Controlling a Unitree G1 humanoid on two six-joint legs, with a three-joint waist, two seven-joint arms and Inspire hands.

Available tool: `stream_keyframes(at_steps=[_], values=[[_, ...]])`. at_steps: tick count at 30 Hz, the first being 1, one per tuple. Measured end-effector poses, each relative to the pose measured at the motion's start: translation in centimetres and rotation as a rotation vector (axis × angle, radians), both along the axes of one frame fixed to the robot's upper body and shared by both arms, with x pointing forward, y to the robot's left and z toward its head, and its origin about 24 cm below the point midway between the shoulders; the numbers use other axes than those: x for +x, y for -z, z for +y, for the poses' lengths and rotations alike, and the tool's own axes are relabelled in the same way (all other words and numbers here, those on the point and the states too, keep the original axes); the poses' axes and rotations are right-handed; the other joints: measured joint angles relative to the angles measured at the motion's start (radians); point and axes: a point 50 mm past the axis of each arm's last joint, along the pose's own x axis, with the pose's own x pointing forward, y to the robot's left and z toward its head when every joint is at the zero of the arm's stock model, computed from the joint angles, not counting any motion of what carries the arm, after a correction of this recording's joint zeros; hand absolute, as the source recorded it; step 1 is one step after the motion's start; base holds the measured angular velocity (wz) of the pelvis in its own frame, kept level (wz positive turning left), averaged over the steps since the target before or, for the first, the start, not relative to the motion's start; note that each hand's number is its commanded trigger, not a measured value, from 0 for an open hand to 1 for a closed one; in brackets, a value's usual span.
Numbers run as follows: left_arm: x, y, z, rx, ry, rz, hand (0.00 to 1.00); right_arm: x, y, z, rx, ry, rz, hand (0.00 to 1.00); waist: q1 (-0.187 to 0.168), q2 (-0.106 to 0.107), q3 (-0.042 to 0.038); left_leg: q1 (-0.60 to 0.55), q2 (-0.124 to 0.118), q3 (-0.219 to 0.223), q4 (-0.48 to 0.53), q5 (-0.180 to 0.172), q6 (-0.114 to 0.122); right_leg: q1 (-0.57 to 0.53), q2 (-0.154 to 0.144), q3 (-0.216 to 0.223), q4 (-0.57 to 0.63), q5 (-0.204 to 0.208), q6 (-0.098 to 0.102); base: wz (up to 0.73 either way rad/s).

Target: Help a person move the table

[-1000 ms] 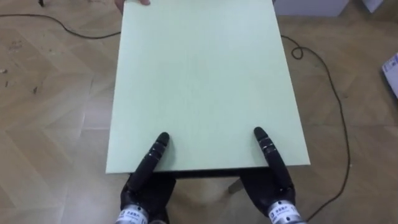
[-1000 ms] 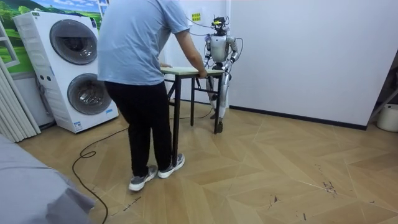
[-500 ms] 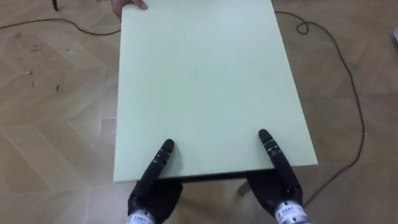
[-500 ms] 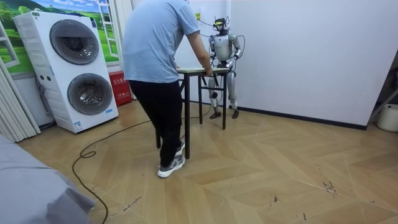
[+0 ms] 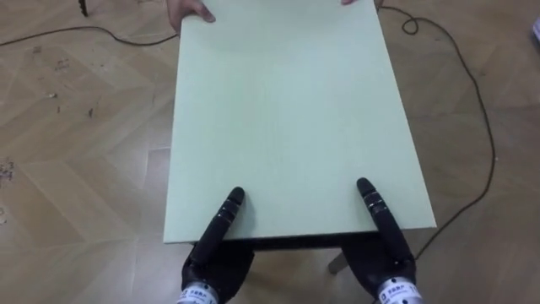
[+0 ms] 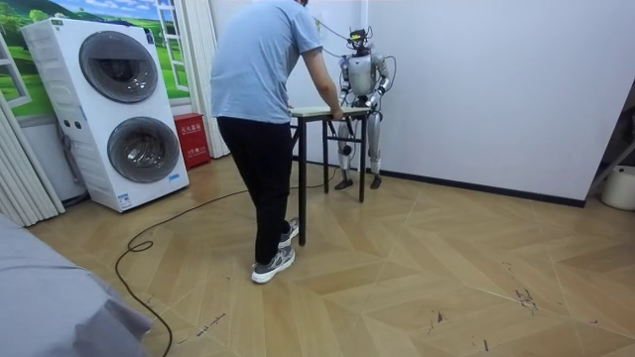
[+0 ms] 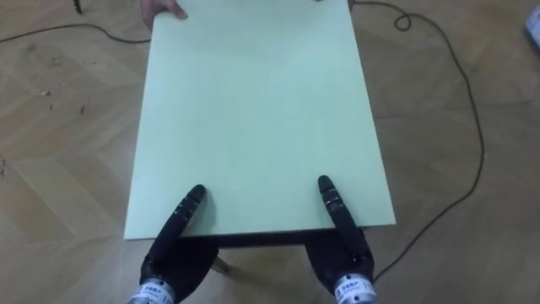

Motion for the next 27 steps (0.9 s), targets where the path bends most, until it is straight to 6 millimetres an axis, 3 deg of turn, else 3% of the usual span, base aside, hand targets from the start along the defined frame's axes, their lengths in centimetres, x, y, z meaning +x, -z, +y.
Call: stream_keyframes(at_steps=[3,6,7,8,9,10,12,14,19,27], values=[[-0.1,0.1,-0.2,-0.003,0.004,0.009,1.00,-0.2,0.1,-0.2,-0.002,0.005,0.009,1.00,-0.008,-0.012,-0.0011,-0.009,-0.023,-0.005,-0.001,0.020,0.023,0.005,-0.013,0.015,-0.031,0.047,0.013,0.03],[-0.2,0.2,-0.3,0.000,0.007,0.013,1.00,-0.5,0.2,-0.4,-0.004,0.008,0.021,1.00,-0.037,-0.014,-0.0026,-0.019,-0.035,0.000,-0.015,0.045,0.045,0.014,-0.009,0.144,-0.056,0.090,0.069,0.22],[-0.2,0.2,-0.3,0.005,0.011,0.012,1.00,-0.6,0.3,-0.3,-0.002,0.013,0.026,1.00,-0.043,-0.014,-0.0026,-0.019,-0.030,0.006,-0.019,0.052,0.045,0.017,-0.011,0.160,-0.034,0.074,0.081,0.49],[-0.3,0.2,-0.3,0.017,0.018,0.015,1.00,-1.1,0.6,-0.1,0.007,0.025,0.038,1.00,-0.053,-0.014,-0.0026,-0.013,-0.013,0.042,-0.027,0.064,0.041,0.029,-0.020,0.163,0.057,0.005,0.090,0.49],[-0.3,0.2,-0.2,0.032,0.024,0.014,1.00,-1.4,0.7,0.0,0.013,0.041,0.045,1.00,-0.053,-0.019,-0.0026,0.000,-0.011,0.060,-0.049,0.079,0.038,0.062,-0.025,0.166,0.107,-0.054,0.101,0.33],[-0.4,0.3,-0.1,0.040,0.023,0.014,1.00,-1.5,0.7,0.1,0.021,0.043,0.047,1.00,-0.045,-0.023,-0.0039,0.006,-0.014,0.068,-0.060,0.086,0.036,0.087,-0.019,0.179,0.095,-0.083,0.114,0.00],[-0.4,0.3,0.1,0.050,0.023,0.010,1.00,-1.5,0.7,0.4,0.027,0.040,0.047,1.00,-0.021,-0.026,-0.0038,0.004,-0.019,0.078,-0.062,0.088,0.032,0.110,-0.004,0.193,0.026,-0.084,0.116,-0.27],[-0.4,0.3,0.3,0.059,0.026,0.011,1.00,-1.6,0.8,0.3,0.027,0.040,0.050,1.00,-0.001,-0.027,-0.0038,0.003,-0.017,0.081,-0.068,0.092,0.026,0.131,0.012,0.197,-0.034,-0.072,0.097,-0.19],[-0.5,0.3,0.8,0.076,0.024,0.012,1.00,-1.8,1.0,0.8,0.045,0.035,0.063,1.00,0.004,-0.041,-0.0030,0.009,-0.002,0.075,-0.087,0.107,0.013,0.170,0.045,0.190,-0.122,-0.035,0.085,0.00],[-1.0,0.2,1.0,0.077,0.013,0.013,1.00,-1.9,1.1,1.1,0.046,0.024,0.057,1.00,0.008,-0.047,-0.0025,0.024,0.006,0.066,-0.119,0.117,0.003,0.186,0.057,0.178,-0.154,-0.031,0.080,0.02]])
